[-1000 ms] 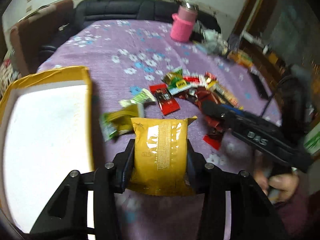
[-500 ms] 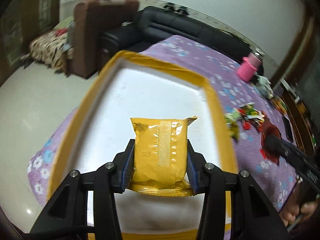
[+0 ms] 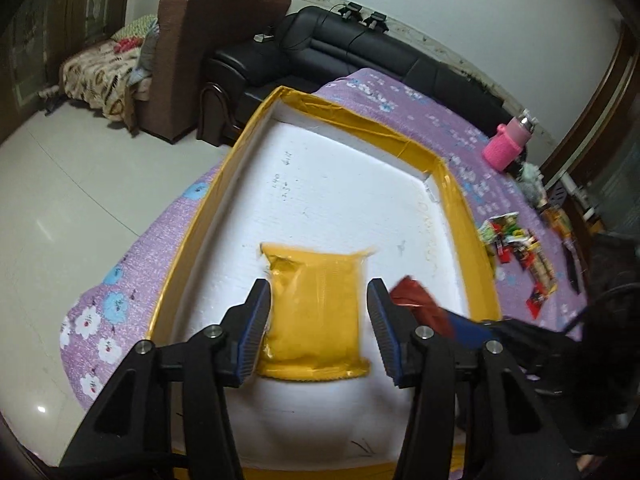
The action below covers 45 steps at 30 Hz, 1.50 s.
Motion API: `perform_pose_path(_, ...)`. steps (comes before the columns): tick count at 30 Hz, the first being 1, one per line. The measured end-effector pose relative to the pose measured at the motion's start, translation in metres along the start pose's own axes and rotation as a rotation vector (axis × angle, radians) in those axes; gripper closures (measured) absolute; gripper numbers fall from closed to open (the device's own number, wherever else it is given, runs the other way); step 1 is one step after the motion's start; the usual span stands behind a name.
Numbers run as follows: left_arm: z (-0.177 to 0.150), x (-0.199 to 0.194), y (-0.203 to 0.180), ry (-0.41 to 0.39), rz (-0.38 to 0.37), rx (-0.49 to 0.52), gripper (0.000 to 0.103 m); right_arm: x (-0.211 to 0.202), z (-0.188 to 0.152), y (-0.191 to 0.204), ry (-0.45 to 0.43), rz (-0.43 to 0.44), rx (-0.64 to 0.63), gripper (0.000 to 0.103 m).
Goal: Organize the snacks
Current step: 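Carry both snacks over the yellow box and open both tools to drop them, then return to the pile and grasp a red candy with the right tool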
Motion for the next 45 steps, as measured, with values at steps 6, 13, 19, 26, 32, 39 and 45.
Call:
perform_pose_path(6,0.001,-0.021,-0.003,-0.054,-0.139,-0.085,0.02,-0.005,0.001,0.009,-0.035,-0.024,-0.032,0.072)
perform_pose_path(13,0.0,-0.053,-0.023,-0.154,-0.299,-0.156,0.014,-0.051,0.003,0.0,-0.13,0.019,-0.027,0.066)
perform_pose_path(19,-0.006,-0.061,-0.051,-0.131,-0.317,-0.075,0.014,-0.121,-0.013,-0.084,-0.227,-0.081,0.098,0.058)
perform_pose_path(26,-0.021,-0.044,-0.09,-0.064,-0.323,0.006,0.014,-0.175,-0.059,-0.22,-0.242,-0.282,0.371,0.055)
perform_pose_path(32,-0.034,-0.034,-0.121,-0.022,-0.287,0.088,0.014,-0.148,-0.068,-0.237,-0.166,-0.286,0.442,0.056)
perform_pose_path(39,-0.034,-0.026,-0.152,0.006,-0.248,0.199,0.014,-0.111,-0.062,-0.244,-0.12,-0.37,0.401,0.063)
perform_pose_path(45,-0.025,0.006,-0.197,0.051,-0.2,0.32,0.014,-0.11,-0.065,-0.252,-0.134,-0.359,0.381,0.084)
Point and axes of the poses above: each gripper's, at about its wrist camera, not at the fingertips, and x roughly the way its jaws point, y to its left, z to its top, the point moved 4 cm from there along x, roughly the way its jaws point, and after that the axes turned 2 degrees about -y, right-handed, at the moved point
